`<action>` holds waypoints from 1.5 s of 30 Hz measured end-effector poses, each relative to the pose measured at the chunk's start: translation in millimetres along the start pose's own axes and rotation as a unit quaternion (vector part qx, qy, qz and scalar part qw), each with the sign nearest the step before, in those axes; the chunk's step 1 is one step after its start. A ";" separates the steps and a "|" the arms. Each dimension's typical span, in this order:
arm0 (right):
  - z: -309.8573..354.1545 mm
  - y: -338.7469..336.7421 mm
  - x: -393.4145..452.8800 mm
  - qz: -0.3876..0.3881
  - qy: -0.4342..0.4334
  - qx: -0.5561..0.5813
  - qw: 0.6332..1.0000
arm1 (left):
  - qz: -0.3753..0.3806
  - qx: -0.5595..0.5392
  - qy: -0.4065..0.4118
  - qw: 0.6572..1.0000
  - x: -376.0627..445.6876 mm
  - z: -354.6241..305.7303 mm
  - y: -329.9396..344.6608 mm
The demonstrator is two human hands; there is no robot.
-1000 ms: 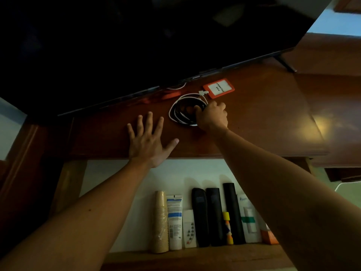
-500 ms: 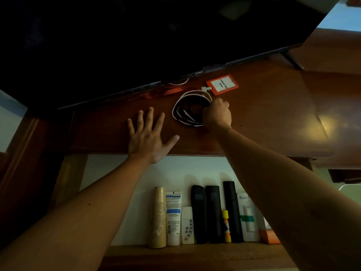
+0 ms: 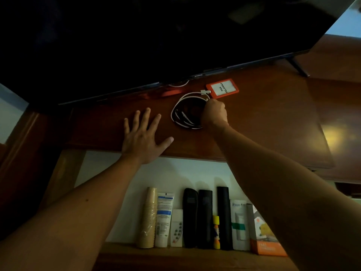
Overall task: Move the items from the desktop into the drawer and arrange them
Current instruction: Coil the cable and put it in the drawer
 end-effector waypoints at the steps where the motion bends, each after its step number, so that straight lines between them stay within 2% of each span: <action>1: -1.3 0.3 1.0 0.003 0.000 0.002 1.000 | -0.002 -0.002 0.001 1.000 -0.5 0.0 -0.2; 6: -2.7 -2.4 6.5 0.003 -0.001 0.001 1.000 | -0.010 0.000 -0.001 1.000 -0.5 0.1 -1.6; 13: -5.5 4.3 10.7 0.043 0.073 0.093 0.992 | -0.014 -0.003 -0.002 1.000 -0.7 0.4 -1.4; 19: -2.4 -1.5 12.6 0.029 0.069 0.051 0.996 | -0.012 -0.006 -0.006 1.000 -0.2 1.2 -0.3; 24: 0.7 -0.5 15.4 0.060 0.076 0.072 0.993 | -0.013 -0.011 -0.003 1.000 0.1 1.3 -0.2; 27: -2.6 2.8 11.3 0.042 0.088 0.037 0.995 | -0.008 -0.011 -0.001 1.000 0.5 0.9 -0.2; 30: -8.6 4.5 2.9 -0.011 0.079 -0.004 0.997 | -0.009 -0.010 0.004 1.000 -0.2 1.5 -1.6; 33: -12.5 2.2 -0.8 -0.031 0.075 0.024 0.996 | -0.007 -0.017 0.007 1.000 0.4 1.9 -0.6; 36: -17.5 1.5 -5.2 -0.009 0.095 0.089 0.991 | 0.009 -0.017 0.001 1.000 1.6 2.3 0.7; 39: -26.6 4.3 -17.6 0.026 0.133 0.232 0.963 | 0.018 -0.009 0.001 1.000 1.5 2.8 0.4; 41: -32.4 2.7 -26.7 0.025 0.158 0.282 0.946 | 0.022 -0.010 0.000 1.000 2.8 3.2 0.6; 45: -40.2 -1.6 -53.5 0.008 0.164 0.305 0.938 | 0.056 -0.029 0.021 0.998 2.3 6.7 3.2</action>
Point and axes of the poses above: each hand's wrist, its own x-axis towards the middle knuckle, its own y-axis out of the palm, z = x × y, the point moved 6 cm from there along x, towards the middle knuckle, and after that the axes turned 11 degrees about y, right-handed, at the moved point
